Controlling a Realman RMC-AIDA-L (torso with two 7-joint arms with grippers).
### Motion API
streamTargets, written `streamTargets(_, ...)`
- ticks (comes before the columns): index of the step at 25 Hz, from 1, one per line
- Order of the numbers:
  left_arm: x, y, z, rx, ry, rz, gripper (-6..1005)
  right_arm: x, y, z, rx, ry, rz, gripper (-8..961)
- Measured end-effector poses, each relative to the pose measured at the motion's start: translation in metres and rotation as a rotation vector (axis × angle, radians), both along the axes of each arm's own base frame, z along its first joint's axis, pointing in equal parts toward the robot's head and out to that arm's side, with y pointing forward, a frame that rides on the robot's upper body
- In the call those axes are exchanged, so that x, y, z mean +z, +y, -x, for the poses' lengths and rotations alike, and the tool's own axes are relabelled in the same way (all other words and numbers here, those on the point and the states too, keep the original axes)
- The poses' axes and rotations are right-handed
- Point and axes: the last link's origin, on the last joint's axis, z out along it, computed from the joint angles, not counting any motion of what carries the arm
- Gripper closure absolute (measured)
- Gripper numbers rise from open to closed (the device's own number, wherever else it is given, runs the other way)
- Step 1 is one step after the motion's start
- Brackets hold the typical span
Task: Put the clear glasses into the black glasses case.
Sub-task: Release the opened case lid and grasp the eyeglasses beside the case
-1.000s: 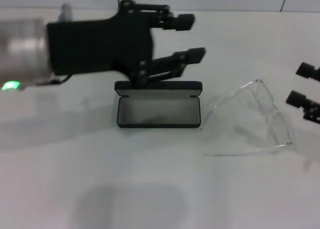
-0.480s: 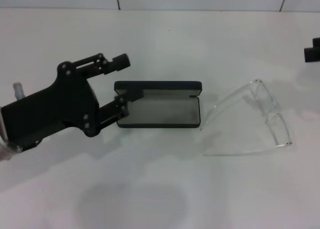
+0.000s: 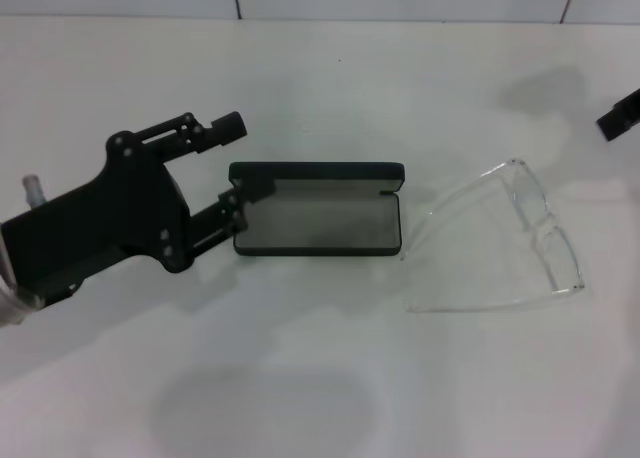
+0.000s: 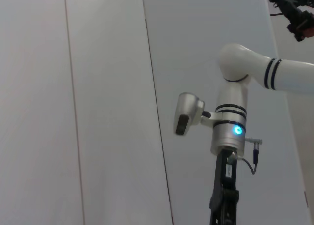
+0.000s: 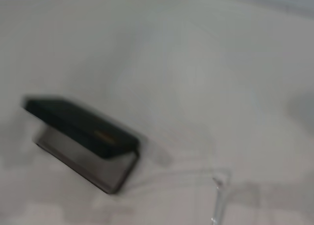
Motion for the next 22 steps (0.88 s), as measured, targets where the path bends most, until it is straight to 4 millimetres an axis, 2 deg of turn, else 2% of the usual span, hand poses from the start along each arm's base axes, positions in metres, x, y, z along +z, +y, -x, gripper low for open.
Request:
streamTargets(4, 0.001, 0.001, 0.001, -0.003, 0.007, -0.016, 482, -0.024, 0.004, 0.007, -0.02, -0.065, 0.043, 202)
streamTargets(9, 0.001, 0.002, 0.001, -0.012, 0.019, -0.037, 483, -0.051, 0.005, 0.004, -0.035, -0.105, 0.065, 203)
streamTargets(15, 0.0, 0.005, -0.001, -0.019, 0.024, -0.043, 483, -0.077, 0.004, -0.01, -0.1, -0.138, 0.065, 203)
streamTargets(22, -0.001, 0.005, 0.001, -0.023, 0.033, -0.058, 483, -0.091, 0.002, -0.029, -0.186, -0.128, 0.039, 202)
